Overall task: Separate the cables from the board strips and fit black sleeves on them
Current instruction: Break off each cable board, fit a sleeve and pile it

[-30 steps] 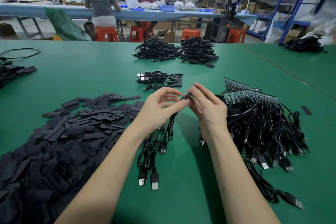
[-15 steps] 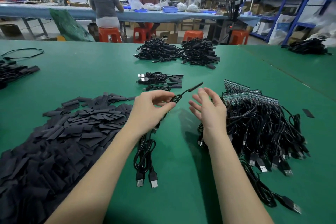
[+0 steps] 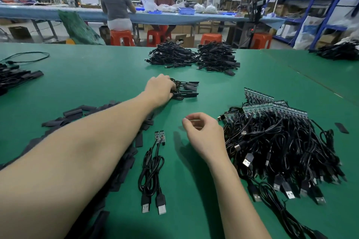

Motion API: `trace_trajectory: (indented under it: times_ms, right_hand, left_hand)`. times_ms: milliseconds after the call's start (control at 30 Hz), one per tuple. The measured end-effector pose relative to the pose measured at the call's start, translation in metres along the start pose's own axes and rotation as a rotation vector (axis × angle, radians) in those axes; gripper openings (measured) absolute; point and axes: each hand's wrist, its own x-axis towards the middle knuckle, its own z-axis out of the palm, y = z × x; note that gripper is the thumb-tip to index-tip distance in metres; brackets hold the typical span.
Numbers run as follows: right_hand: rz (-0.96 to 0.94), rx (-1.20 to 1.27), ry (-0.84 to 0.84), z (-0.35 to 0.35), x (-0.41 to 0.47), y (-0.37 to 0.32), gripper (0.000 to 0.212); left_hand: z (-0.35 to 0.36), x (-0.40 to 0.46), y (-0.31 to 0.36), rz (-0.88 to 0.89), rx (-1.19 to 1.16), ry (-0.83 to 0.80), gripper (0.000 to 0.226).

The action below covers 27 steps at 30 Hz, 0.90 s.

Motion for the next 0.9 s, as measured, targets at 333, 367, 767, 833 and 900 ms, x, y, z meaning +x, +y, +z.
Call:
trace_trajectory:
  times_ms: [333,367,767,833,900]
  right_hand:
    - [0.008,-0.034,-0.050,0.000,0.000,-0.001,0.010]
    - [0.007,-0.041,-0.055,0.000,-0.001,-0.001,0.011]
    - [0.035,-0.360,-0.237,0.013,-0.014,-0.016,0.022]
    - [0.040,-0.449,-0.279,0.021,-0.022,-0.023,0.027]
    - [0.037,-0.502,-0.268,0.027,-0.027,-0.029,0.024]
  left_hand:
    - [0.025,0.001,0.008,0.035,-0.136,-0.076,0.018]
    - [0.024,0.002,0.008,0.029,-0.125,-0.110,0.020]
    - [0.000,-0.092,0.026,-0.305,-0.778,0.153,0.003]
    - [-0.003,-0.112,0.027,-0.407,-0.926,0.221,0.007]
    - [-0.007,-0.123,0.027,-0.462,-1.022,0.244,0.008]
